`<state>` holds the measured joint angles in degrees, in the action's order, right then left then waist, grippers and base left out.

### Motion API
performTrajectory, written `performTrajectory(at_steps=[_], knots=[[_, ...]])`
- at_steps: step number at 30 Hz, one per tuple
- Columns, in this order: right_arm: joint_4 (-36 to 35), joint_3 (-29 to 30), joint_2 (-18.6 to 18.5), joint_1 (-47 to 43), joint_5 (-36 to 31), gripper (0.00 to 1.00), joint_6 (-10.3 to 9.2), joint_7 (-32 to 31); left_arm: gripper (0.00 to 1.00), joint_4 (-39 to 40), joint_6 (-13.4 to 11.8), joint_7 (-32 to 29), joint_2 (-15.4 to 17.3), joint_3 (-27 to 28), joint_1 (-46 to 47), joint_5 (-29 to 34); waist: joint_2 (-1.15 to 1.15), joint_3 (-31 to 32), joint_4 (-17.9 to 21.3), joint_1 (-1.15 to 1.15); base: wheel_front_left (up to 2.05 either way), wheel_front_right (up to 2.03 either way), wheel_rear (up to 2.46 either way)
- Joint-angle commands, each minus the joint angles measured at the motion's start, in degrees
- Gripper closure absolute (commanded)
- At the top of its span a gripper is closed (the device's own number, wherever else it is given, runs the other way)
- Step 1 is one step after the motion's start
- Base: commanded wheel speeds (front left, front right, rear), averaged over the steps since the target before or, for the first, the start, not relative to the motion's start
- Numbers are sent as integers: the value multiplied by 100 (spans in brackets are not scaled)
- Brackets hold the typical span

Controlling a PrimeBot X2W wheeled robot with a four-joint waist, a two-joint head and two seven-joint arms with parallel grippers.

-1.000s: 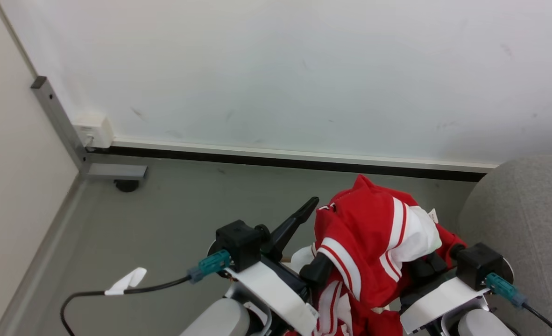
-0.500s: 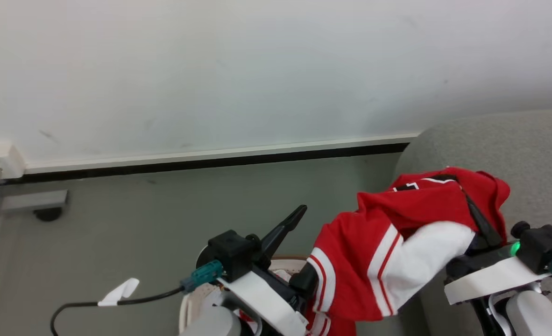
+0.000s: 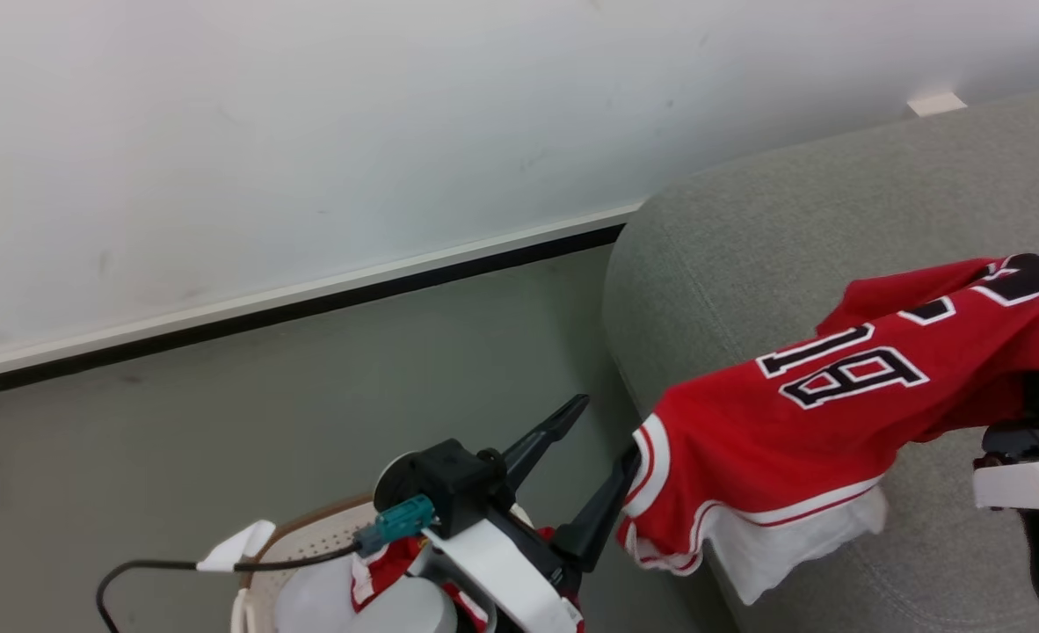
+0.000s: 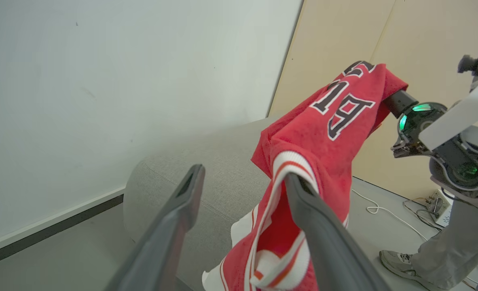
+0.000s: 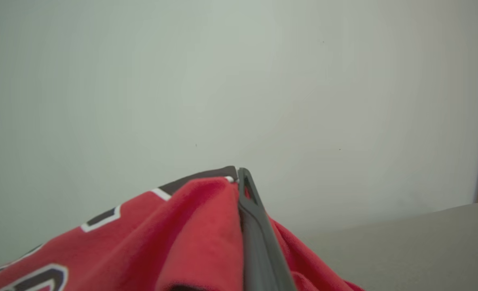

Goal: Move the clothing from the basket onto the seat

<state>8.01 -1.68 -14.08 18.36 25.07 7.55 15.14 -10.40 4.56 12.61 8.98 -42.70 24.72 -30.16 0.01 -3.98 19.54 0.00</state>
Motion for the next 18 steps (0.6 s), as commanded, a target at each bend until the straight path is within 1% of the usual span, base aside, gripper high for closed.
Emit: performTrajectory(at_steps=[1,7,13,18], knots=[[-56,74,-7,-47,25,100,-12,1,0,-14,12,11,50,2,53,41,-1,-79,172,0,0,0,0],[-302,454,6,-158,-47,100,-12,2,0,-92,49,54,112,-139,129,193,-1,-158,424,0,0,0,0],[-403,474,58,-234,-115,100,-12,1,0,-152,79,84,141,-231,169,252,-1,-165,552,0,0,0,0],[-419,507,65,-277,-159,100,-12,2,0,-171,92,117,126,-280,198,280,-1,-161,568,0,0,0,0]])
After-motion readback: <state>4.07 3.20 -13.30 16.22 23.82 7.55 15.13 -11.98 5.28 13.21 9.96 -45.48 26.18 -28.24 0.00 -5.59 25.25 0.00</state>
